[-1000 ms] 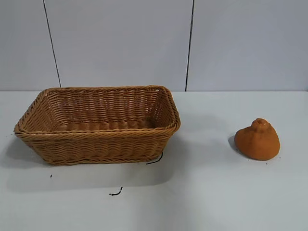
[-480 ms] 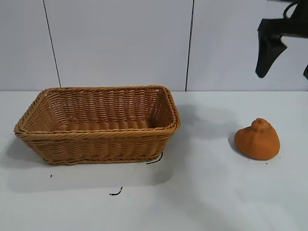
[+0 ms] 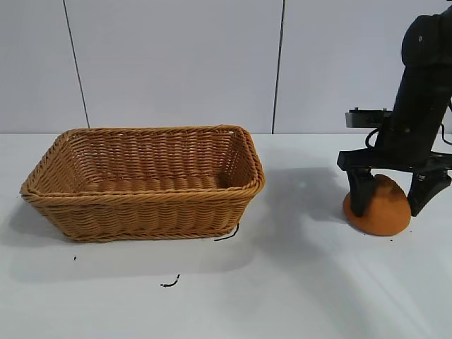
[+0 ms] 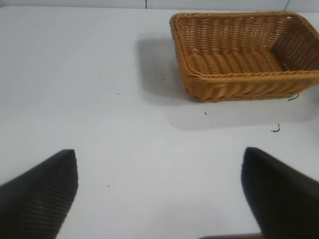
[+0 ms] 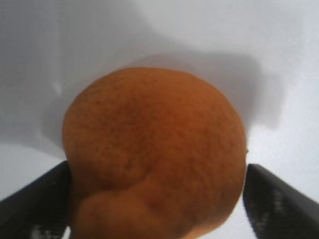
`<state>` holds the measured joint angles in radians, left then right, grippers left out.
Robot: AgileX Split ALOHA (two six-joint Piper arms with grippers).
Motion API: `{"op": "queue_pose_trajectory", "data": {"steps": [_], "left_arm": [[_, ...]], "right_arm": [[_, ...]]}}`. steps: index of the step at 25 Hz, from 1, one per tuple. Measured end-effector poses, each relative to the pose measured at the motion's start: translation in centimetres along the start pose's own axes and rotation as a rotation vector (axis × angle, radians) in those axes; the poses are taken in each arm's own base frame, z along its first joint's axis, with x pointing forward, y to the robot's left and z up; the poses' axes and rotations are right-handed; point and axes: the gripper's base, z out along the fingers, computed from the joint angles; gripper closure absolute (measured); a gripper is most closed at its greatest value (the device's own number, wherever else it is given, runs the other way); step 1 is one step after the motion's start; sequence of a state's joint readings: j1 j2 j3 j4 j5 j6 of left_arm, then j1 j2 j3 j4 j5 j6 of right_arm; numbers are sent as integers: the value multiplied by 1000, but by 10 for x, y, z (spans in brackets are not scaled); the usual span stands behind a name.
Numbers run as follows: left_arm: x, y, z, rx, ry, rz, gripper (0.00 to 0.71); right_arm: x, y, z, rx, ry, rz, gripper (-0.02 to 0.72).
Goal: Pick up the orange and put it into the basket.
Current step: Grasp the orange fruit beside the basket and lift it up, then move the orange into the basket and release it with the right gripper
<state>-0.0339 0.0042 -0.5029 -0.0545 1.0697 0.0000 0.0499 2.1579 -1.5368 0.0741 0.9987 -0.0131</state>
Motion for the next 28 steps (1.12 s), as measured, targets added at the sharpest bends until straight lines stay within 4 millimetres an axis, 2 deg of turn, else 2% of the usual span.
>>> {"op": "queue_pose_trajectory", "data": {"steps": [3,9,13,16,22,28], "left_arm": [[0,0,0,0,0,0,71],[0,0,0,0,0,0,71],[0,0,0,0,0,0,71],[0,0,0,0,0,0,71],[0,0,0,0,0,0,71],[0,0,0,0,0,0,71]], "right_arm": [[-8,2,-24,-3,-16,-6,633],[-24,8,-98,-17,-144,-21,633],[-33,19,-128,-33,-244,-44,633],[-35,45,-140,-48,-288,-100,633],[-25,120,-157,-95,-341,-261,633],[1,198,-151,-142,-350,-425,633]]}}
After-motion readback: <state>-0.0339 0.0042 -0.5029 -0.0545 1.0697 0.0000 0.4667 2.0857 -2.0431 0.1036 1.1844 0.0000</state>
